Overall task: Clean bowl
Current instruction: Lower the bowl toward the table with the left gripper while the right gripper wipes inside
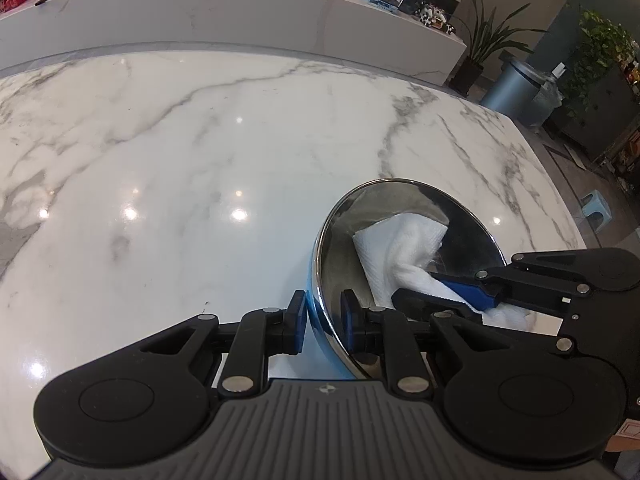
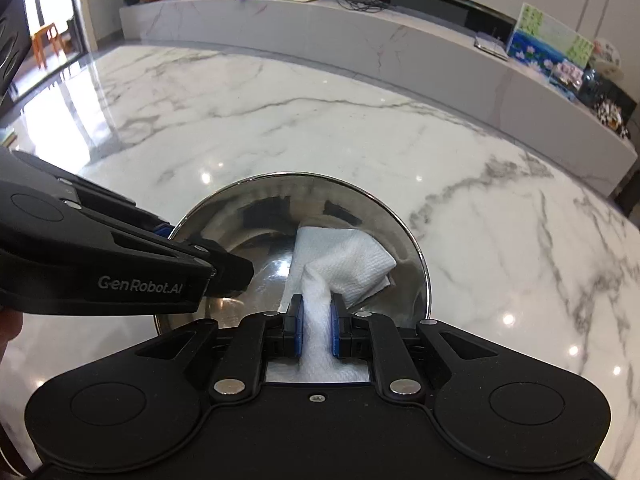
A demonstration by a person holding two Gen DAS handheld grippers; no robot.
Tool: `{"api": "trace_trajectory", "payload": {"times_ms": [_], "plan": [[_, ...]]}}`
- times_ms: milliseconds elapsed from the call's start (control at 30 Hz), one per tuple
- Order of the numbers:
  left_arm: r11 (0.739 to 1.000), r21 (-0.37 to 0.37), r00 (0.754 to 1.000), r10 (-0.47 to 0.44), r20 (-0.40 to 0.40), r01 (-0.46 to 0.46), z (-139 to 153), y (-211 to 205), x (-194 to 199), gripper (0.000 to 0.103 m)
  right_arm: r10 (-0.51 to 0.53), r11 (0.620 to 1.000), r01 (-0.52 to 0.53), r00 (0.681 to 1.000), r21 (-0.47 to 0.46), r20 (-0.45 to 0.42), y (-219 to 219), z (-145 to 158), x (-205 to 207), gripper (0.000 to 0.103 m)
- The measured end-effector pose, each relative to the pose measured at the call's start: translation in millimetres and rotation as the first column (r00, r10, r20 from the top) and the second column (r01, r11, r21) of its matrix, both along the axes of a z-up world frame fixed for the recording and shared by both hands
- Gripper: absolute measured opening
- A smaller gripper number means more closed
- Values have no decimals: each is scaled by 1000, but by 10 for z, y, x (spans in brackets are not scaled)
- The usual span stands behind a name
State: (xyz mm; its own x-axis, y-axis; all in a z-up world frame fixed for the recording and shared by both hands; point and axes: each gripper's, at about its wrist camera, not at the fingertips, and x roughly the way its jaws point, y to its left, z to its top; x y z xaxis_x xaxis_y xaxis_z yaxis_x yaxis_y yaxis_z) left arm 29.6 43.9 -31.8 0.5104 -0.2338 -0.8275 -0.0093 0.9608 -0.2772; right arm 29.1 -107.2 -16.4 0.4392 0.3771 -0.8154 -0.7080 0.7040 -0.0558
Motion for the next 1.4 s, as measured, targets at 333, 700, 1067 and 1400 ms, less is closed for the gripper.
{"api": "trace_trajectory", "payload": {"times_ms": [333,700,1067,1400], "plan": [[1000,11,1000,-20,-14,20,-27,-19,-33,16,104,994,-105,994,-33,-21,35,-10,-43,12],[995,-6,995,-96,-31,96,-34,-109,-99,16,162,980,-164,987,-112,-22,-57,23,-163,11],[997,-51,998,-55,24,57,82,-65,-179,18,195,979,-192,980,-73,47,-91,125,-275,32],[998,-35,999,-47,27,48,67,-60,-118,12,108,994,-109,993,-31,-42,-49,46,-154,9]]}}
